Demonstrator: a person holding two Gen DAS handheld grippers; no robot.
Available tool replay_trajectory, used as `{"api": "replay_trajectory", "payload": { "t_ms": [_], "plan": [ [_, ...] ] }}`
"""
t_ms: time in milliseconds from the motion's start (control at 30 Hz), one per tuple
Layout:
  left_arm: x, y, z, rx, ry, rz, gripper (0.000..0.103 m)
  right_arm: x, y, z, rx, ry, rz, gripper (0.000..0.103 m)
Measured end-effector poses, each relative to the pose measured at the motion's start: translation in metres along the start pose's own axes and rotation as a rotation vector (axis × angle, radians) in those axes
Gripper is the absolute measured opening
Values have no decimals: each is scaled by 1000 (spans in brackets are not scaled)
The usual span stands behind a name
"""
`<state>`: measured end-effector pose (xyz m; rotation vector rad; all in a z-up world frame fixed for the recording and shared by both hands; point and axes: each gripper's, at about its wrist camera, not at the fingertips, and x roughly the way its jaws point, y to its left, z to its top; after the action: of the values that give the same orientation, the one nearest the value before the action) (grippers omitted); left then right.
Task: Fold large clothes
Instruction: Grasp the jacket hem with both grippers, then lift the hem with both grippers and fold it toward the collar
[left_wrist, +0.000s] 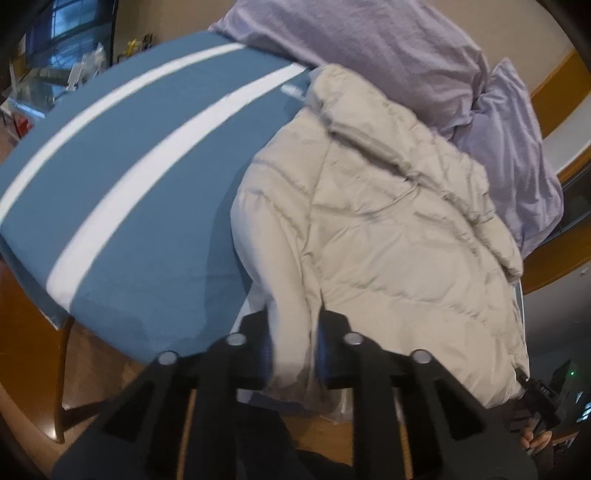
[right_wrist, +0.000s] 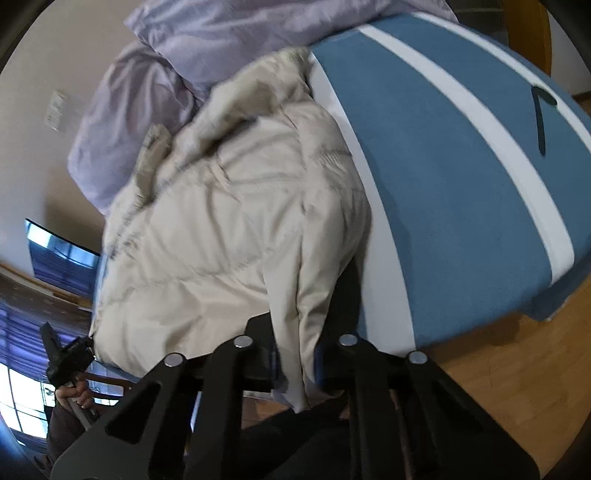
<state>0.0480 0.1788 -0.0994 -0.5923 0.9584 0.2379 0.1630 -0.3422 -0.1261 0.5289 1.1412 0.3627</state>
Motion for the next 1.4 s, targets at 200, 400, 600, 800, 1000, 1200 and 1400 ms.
{"api": "replay_trajectory", "payload": {
  "t_ms": [200,400,600,800,1000,1200,1400],
  "plan": [
    [-24,-24,22,60,-76,-9,12,-25,25,23,-56,-111,38,11],
    [-47,-55,54,122,-162,-10,12,-39,51,57,-105,-207,39,11],
    [-58,-76,88,144,-224,-23,11,-46,68,90,-132,-277,33,11],
    [-60,-97,129,153,-264,-26,11,-48,84,125,-150,-322,32,11],
    [-52,-116,168,172,-286,-20,11,-37,99,159,-163,-344,9,11],
    [-35,-136,206,188,-298,-15,11,-17,111,199,-155,-357,-20,11],
    [-6,-148,244,200,-281,4,11,10,116,231,-123,-352,-59,11]
  ]
}}
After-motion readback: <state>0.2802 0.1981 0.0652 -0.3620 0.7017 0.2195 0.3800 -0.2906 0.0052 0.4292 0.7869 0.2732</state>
